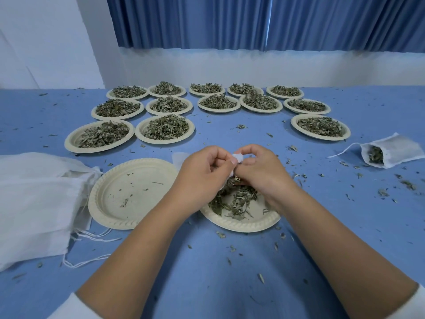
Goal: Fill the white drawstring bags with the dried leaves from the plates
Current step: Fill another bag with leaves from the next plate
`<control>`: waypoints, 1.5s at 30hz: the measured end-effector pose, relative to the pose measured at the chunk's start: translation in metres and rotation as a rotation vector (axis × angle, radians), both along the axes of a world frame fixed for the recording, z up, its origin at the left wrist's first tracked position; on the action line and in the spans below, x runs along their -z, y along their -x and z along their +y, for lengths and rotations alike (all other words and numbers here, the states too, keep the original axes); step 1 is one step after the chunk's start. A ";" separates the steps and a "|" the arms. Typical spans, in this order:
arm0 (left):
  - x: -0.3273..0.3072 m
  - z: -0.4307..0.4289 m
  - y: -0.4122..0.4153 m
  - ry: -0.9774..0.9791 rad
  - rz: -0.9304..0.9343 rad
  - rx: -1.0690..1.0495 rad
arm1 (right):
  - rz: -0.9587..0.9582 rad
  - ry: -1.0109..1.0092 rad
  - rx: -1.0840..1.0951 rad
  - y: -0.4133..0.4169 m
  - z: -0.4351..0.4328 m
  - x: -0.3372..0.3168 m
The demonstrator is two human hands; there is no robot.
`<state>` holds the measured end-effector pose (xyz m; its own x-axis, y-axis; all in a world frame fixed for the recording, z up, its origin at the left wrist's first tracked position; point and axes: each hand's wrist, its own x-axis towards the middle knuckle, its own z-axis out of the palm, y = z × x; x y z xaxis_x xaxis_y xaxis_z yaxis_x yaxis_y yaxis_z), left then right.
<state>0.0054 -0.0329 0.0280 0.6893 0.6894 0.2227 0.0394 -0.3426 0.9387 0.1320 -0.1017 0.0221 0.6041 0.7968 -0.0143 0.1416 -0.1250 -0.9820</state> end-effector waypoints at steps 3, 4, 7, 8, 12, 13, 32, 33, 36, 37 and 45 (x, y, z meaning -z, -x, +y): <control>0.001 -0.003 0.000 -0.027 0.038 0.062 | -0.077 0.049 0.040 -0.001 0.001 0.002; 0.002 -0.003 -0.001 -0.031 0.048 0.072 | -0.092 0.056 0.046 -0.001 0.001 0.002; 0.004 -0.002 -0.002 -0.026 0.049 0.031 | -0.080 0.034 0.045 -0.001 0.004 0.005; 0.004 -0.001 -0.003 -0.021 0.039 0.001 | -0.075 0.027 0.046 -0.001 0.005 0.005; 0.004 0.004 -0.004 0.024 -0.012 -0.099 | 0.100 -0.015 0.032 -0.004 0.003 0.001; 0.004 0.006 -0.003 0.037 -0.023 -0.121 | 0.158 -0.032 0.028 -0.005 0.002 -0.001; 0.000 0.008 -0.003 0.104 -0.127 -0.196 | 0.060 -0.307 -0.037 0.005 -0.006 -0.009; 0.000 0.006 -0.003 0.107 -0.130 -0.183 | 0.016 -0.310 -0.020 0.006 -0.005 -0.008; -0.001 0.004 -0.003 0.120 -0.153 -0.162 | -0.072 -0.306 0.048 0.010 -0.004 -0.005; -0.001 0.003 -0.003 0.125 -0.157 -0.158 | -0.101 -0.299 0.069 0.011 -0.003 -0.004; 0.001 0.006 -0.004 0.174 -0.153 -0.165 | -0.133 -0.315 0.066 0.014 -0.003 -0.005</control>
